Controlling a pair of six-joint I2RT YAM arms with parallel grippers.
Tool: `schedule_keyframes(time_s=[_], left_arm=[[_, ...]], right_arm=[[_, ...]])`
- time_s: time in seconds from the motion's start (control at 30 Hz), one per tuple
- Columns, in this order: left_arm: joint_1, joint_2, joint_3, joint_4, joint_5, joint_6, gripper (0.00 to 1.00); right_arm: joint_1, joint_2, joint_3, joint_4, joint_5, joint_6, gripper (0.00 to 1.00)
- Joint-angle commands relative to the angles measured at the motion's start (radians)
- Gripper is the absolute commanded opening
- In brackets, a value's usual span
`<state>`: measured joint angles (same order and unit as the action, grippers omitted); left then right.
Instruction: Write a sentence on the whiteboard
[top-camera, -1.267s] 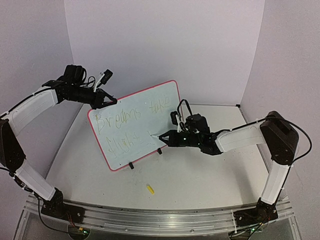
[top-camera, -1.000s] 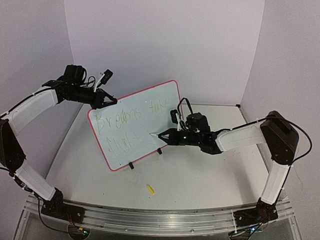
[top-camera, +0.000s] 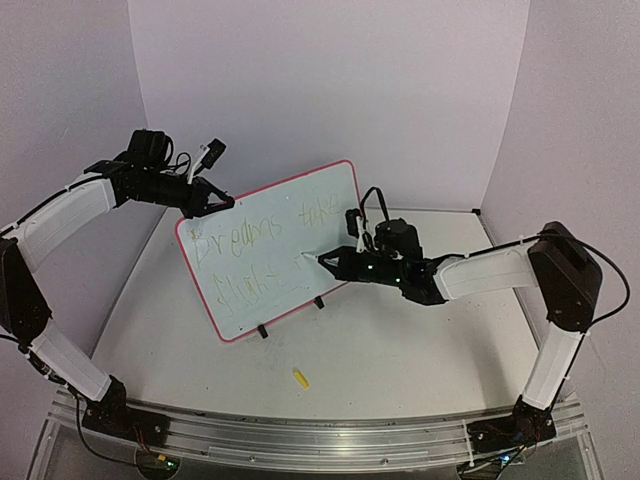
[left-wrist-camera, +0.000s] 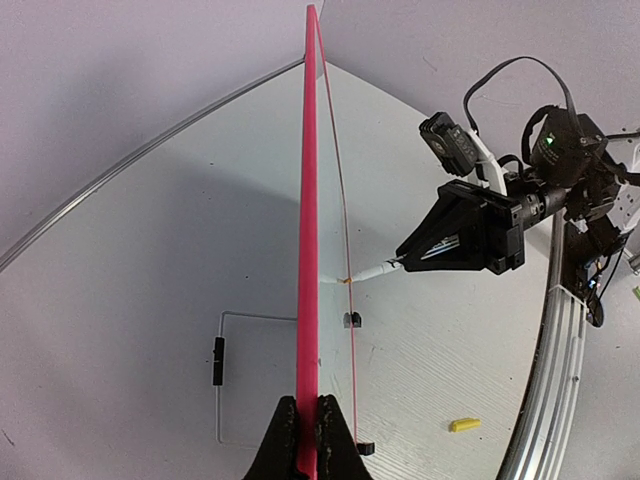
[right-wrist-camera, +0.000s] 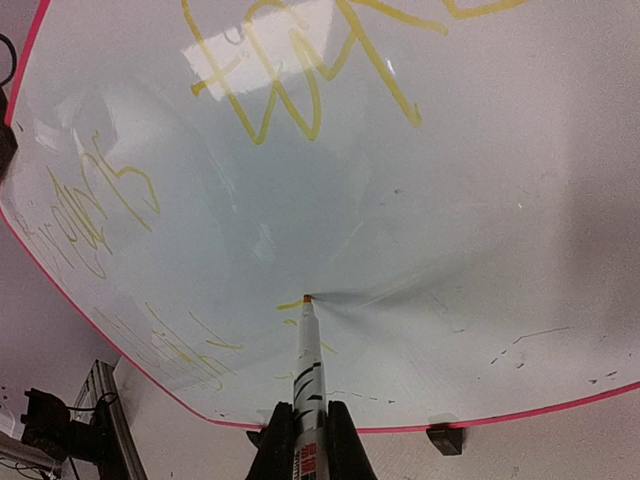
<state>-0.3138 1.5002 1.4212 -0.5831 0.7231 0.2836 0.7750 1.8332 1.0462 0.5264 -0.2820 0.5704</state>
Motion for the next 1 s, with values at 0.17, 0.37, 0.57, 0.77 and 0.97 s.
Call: schedule_keyframes(time_s=[0.17, 0.37, 0.57, 0.77, 0.97], left_arm=[[-0.057, 0.07, -0.057, -0.139, 0.021, 0.058, 0.0], [-0.057, 0.071, -0.057, -0.139, 0.021, 0.056, 0.0], [-0.058, 0.072, -0.057, -0.139, 0.023, 0.056, 0.0], [-0.057, 0.073, -0.057, -0.14, 0.022, 0.056, 0.0], [-0.057, 0.074, -0.057, -0.139, 0.023, 0.055, 0.0]], right_arm=[[-0.006, -0.022, -0.009, -0.008, 0.047, 0.003, 0.0], [-0.005, -0.014, -0.049, -0.013, 0.049, 0.019, 0.0], [-0.005, -0.018, -0.061, -0.013, 0.054, 0.021, 0.0], [-0.005, -0.068, -0.068, -0.01, 0.059, -0.016, 0.0], [-0.007, -0.115, -0.095, 0.011, 0.057, -0.043, 0.0]])
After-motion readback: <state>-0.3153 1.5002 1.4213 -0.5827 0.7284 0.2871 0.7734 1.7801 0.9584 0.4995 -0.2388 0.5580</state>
